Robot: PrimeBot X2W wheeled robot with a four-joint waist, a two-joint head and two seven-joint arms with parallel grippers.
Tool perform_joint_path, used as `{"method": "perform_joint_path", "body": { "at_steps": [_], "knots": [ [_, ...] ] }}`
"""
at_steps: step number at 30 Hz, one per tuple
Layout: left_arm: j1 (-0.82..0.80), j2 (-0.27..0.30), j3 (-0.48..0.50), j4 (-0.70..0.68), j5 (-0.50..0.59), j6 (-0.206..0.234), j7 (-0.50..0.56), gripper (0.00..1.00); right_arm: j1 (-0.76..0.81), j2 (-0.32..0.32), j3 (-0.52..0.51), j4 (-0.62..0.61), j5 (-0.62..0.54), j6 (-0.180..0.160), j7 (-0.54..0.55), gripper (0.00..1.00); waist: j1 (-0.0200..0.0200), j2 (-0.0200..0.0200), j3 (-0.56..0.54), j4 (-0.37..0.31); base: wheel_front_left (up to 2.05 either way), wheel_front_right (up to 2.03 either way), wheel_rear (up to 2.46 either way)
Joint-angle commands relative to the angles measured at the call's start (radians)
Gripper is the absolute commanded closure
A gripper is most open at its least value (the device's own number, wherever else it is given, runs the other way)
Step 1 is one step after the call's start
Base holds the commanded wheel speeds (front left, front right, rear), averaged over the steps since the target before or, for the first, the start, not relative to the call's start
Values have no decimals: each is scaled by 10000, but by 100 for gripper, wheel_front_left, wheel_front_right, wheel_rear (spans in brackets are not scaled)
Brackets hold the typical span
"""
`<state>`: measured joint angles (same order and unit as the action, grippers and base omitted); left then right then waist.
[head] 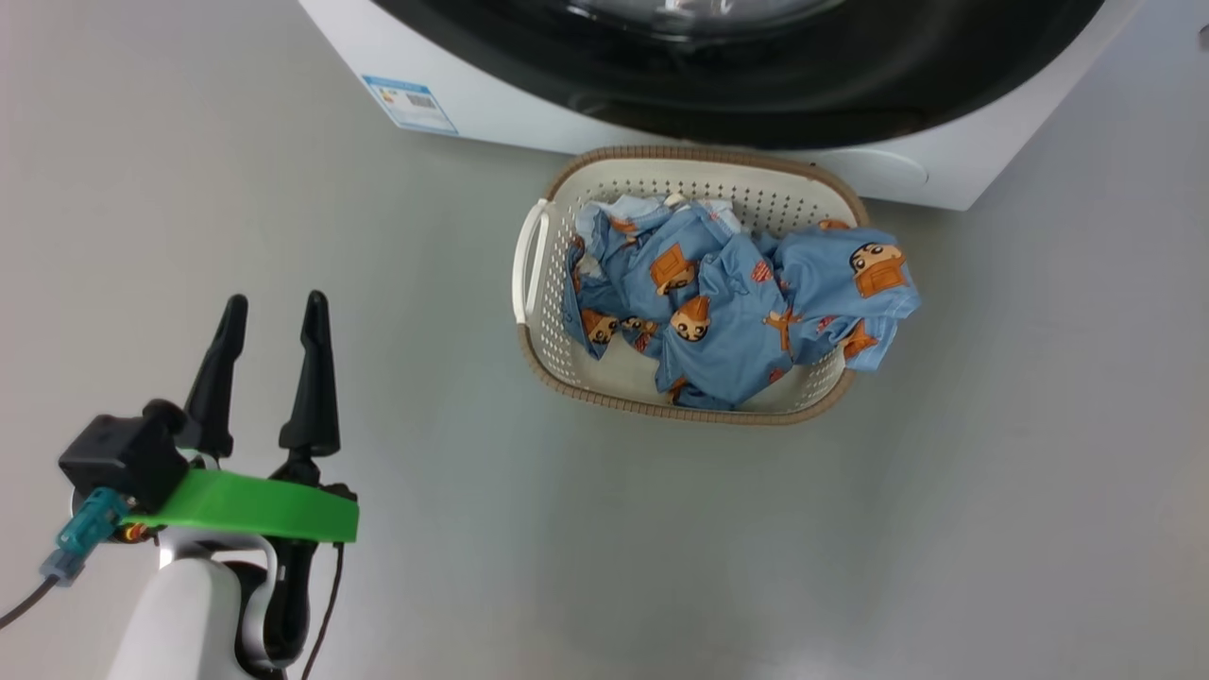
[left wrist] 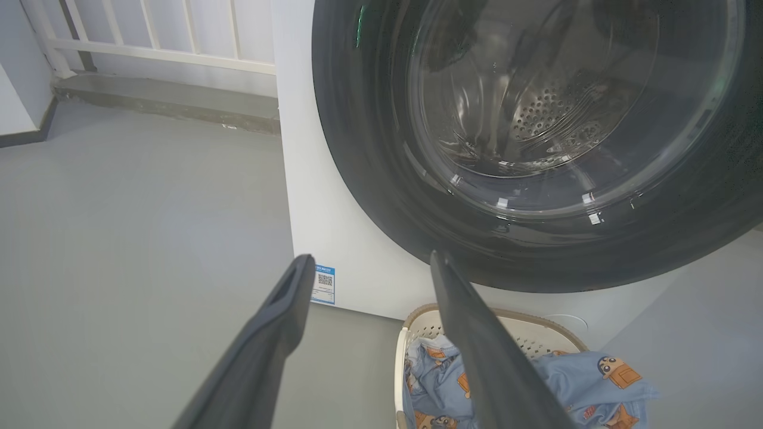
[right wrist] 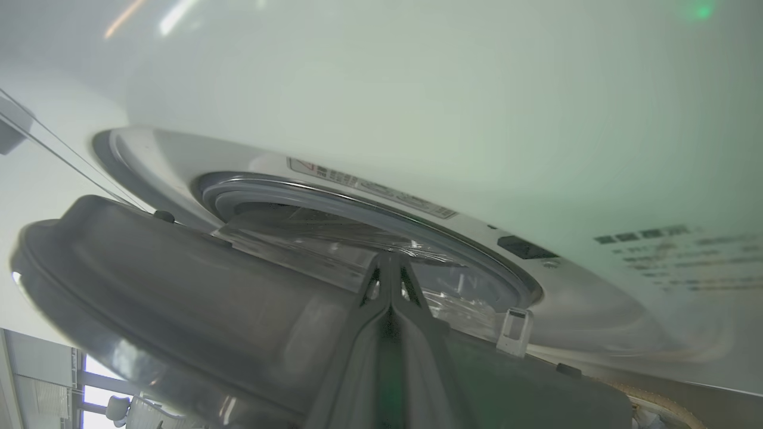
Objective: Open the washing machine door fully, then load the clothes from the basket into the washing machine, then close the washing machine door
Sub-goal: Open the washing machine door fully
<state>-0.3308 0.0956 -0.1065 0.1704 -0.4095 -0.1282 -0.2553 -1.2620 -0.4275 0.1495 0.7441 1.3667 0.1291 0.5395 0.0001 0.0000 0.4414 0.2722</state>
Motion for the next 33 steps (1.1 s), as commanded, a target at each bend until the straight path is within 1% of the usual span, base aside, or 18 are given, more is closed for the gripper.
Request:
{"method": "perform_joint_path", "body": {
  "at_steps": [1, 11, 15, 20, 25, 33],
  "knots": [
    [-55, 281, 396, -154, -52, -25, -65, 0, 222, 440, 210, -300, 80, 16, 176, 100, 0, 0, -139, -47, 0, 0, 0],
    [426, 399, 557, -21, 107, -25, -65, 0, 1661, 788, 445, -679, 607, 16, 837, 100, 0, 0, -1129, -328, 0, 0, 0],
    [723, 451, 618, -1, 204, -25, -65, 0, 2434, 935, 586, -1078, 856, 16, 1173, 100, 0, 0, -1616, -361, 0, 0, 0],
    [967, 488, 702, 9, 290, -25, -65, 0, 3126, 990, 561, -1517, 1071, 16, 1220, 100, 0, 0, -1979, -305, 0, 0, 0],
    [1355, 511, 790, 101, 438, -25, -65, 0, 4474, 1015, 446, -2189, 1498, 16, 1292, 100, 0, 0, -2675, -127, 0, 0, 0],
    [1862, 570, 857, 226, 590, -25, -65, 0, 6080, 1160, 427, -2873, 1968, 16, 1499, 100, 0, 0, -3441, 176, 0, 0, 0]
  ]
}}
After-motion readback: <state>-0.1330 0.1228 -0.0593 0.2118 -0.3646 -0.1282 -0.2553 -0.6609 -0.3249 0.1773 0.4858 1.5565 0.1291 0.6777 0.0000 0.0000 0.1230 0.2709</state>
